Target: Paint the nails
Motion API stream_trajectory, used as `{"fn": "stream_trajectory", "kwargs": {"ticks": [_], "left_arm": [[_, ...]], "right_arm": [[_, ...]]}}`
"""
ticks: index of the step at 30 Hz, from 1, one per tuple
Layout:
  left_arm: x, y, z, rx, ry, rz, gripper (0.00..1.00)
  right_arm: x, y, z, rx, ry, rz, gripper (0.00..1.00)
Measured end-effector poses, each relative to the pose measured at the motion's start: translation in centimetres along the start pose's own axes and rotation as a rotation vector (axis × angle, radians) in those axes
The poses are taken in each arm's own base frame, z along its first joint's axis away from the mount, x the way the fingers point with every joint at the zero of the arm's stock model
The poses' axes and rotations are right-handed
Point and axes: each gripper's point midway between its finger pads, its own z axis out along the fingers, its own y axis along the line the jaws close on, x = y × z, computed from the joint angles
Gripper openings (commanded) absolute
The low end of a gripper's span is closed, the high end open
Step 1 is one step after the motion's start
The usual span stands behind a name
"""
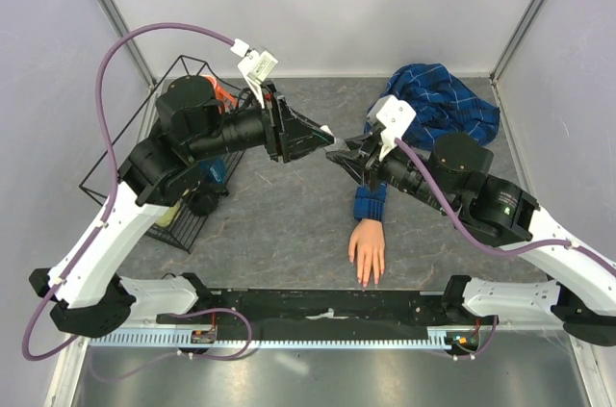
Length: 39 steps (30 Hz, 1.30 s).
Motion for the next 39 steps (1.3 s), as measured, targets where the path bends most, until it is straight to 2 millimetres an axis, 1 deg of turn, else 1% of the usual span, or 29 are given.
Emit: {"fn": "stream_trajectory", "kwargs": {"ticks": [2, 4, 5, 8, 12, 15, 16, 19, 20, 23, 25, 27, 28, 30, 31, 32, 34, 35, 36, 39], "left_arm": [[0.3, 0.0, 0.1, 0.006, 0.010, -0.003, 0.31], [0.5, 0.0, 0.1, 0.010, 0.017, -0.003, 0.26], [0.5, 0.1, 0.2, 0.011, 0.019, -0.005, 0.16], [0.4, -0.1, 0.3, 0.030, 0.019, 0.005, 0.02], [0.5, -0.9, 0.6, 0.116, -0.001, 0.049, 0.02], [0.9, -2.5, 0.3, 0.250, -0.025, 0.113, 0.02], [1.1, -3.3, 0.1, 0.317, -0.033, 0.143, 0.02], [2.0, -6.2, -1.1, 0.545, -0.049, 0.246, 0.02], [2.4, -7.3, -1.7, 0.630, -0.048, 0.286, 0.02], [3.2, -9.5, -3.6, 0.800, -0.024, 0.371, 0.02], [3.8, -10.5, -4.8, 0.880, 0.001, 0.411, 0.02], [4.3, -10.9, -5.5, 0.926, 0.027, 0.429, 0.02], [4.4, -10.9, -5.6, 0.935, 0.033, 0.433, 0.08], [4.5, -11.0, -5.8, 0.938, 0.047, 0.427, 0.26], [4.4, -11.0, -5.8, 0.931, 0.048, 0.427, 0.39], [4.2, -11.0, -5.6, 0.914, 0.049, 0.424, 0.45], [3.6, -10.7, -5.3, 0.856, 0.042, 0.413, 0.55], [3.3, -10.5, -5.1, 0.822, 0.032, 0.414, 0.57], [3.0, -10.3, -4.9, 0.780, 0.021, 0.415, 0.66], [2.4, -9.2, -4.8, 0.643, -0.005, 0.412, 0.73]], "right_arm": [[-0.1, 0.0, 0.0, 0.000, -0.003, 0.000, 0.00], [-0.1, 0.0, 0.0, -0.001, -0.004, 0.000, 0.00], [-0.2, 0.0, 0.0, -0.001, -0.007, 0.001, 0.00], [-0.3, 0.0, -0.3, -0.003, -0.011, 0.003, 0.00], [-0.7, 0.2, -0.9, -0.016, -0.022, 0.013, 0.00], [-1.1, 1.2, -1.9, -0.076, -0.041, 0.029, 0.00], [-1.2, 1.8, -2.4, -0.113, -0.051, 0.040, 0.00], [-1.9, 4.6, -4.1, -0.274, -0.083, 0.090, 0.00], [-2.2, 5.9, -4.7, -0.345, -0.101, 0.119, 0.00], [-2.8, 9.2, -5.6, -0.531, -0.147, 0.204, 0.00], [-2.9, 10.7, -5.9, -0.624, -0.166, 0.244, 0.00], [-2.9, 11.6, -6.2, -0.683, -0.176, 0.274, 0.00], [-2.9, 11.9, -6.2, -0.702, -0.178, 0.284, 0.00], [-2.8, 12.0, -6.3, -0.713, -0.176, 0.291, 0.00], [-2.8, 12.0, -6.2, -0.709, -0.178, 0.291, 0.00], [-2.9, 11.8, -6.1, -0.698, -0.181, 0.287, 0.00], [-2.9, 11.3, -5.8, -0.659, -0.177, 0.270, 0.00], [-2.8, 10.9, -5.5, -0.636, -0.168, 0.261, 0.00], [-2.7, 10.5, -5.2, -0.606, -0.162, 0.251, 0.00], [-2.3, 9.1, -4.0, -0.514, -0.140, 0.224, 0.00]]}}
